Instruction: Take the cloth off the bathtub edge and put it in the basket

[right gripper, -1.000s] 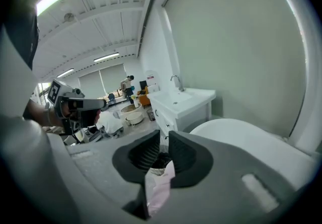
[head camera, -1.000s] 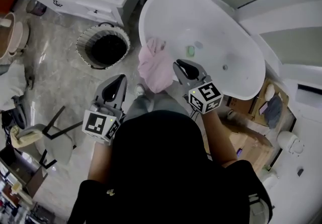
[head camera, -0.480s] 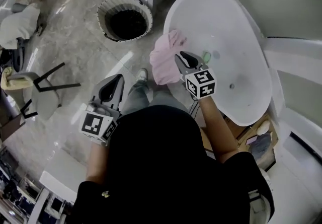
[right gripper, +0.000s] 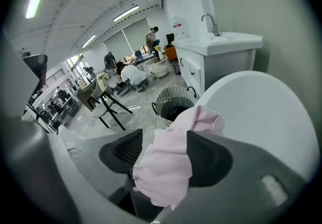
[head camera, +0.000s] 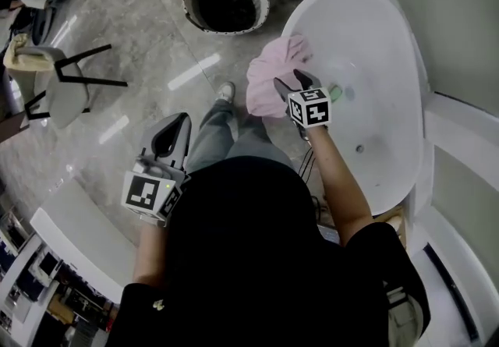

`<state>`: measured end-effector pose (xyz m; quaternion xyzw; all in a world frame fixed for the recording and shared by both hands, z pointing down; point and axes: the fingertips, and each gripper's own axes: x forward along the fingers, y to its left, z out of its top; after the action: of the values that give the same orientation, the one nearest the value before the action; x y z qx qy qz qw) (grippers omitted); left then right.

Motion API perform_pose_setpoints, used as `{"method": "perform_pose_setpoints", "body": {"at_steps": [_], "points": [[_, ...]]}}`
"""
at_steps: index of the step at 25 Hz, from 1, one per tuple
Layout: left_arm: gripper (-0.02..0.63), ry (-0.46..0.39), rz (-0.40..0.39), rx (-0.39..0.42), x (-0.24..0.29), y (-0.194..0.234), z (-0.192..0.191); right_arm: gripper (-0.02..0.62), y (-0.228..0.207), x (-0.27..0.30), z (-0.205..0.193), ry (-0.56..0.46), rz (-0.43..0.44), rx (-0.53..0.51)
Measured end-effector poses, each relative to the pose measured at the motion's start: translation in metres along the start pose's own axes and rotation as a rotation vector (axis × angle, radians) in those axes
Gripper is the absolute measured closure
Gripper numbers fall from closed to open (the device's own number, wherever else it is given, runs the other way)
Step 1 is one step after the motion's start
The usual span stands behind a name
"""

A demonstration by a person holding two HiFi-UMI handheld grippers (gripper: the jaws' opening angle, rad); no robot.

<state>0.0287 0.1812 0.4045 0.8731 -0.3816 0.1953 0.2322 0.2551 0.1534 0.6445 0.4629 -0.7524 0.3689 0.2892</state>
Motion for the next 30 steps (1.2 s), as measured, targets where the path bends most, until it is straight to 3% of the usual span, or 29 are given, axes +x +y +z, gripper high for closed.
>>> {"method": "perform_pose_setpoints", "body": {"at_steps": [4,13,16,23,30], "points": [[0.594,0.012,0.048,-0.027,-0.012,0.000,-0.019,0.248,-0.007,0.031,-0.025,0.074,-0.022,-0.006],[0.594,0.036,0.120,-0.040,-0.036,0.006,-0.052,0.184,-0.030,0.083,-0.061,0.156,-0.098,0.022],[0.594,0.055,0.146,-0.082,-0.041,0.007,-0.060,0.178,-0.034,0.090,-0.065,0.171,-0.133,0.022],[0.594,0.052,0.169,-0.092,-0.052,0.010,-0.071,0.185,-0.033,0.107,-0.074,0.196,-0.178,0.011],[0.594,0.056,0.173,-0.097,-0.057,0.009,-0.071,0.306,-0.039,0.106,-0.078,0.217,-0.239,0.012]]}}
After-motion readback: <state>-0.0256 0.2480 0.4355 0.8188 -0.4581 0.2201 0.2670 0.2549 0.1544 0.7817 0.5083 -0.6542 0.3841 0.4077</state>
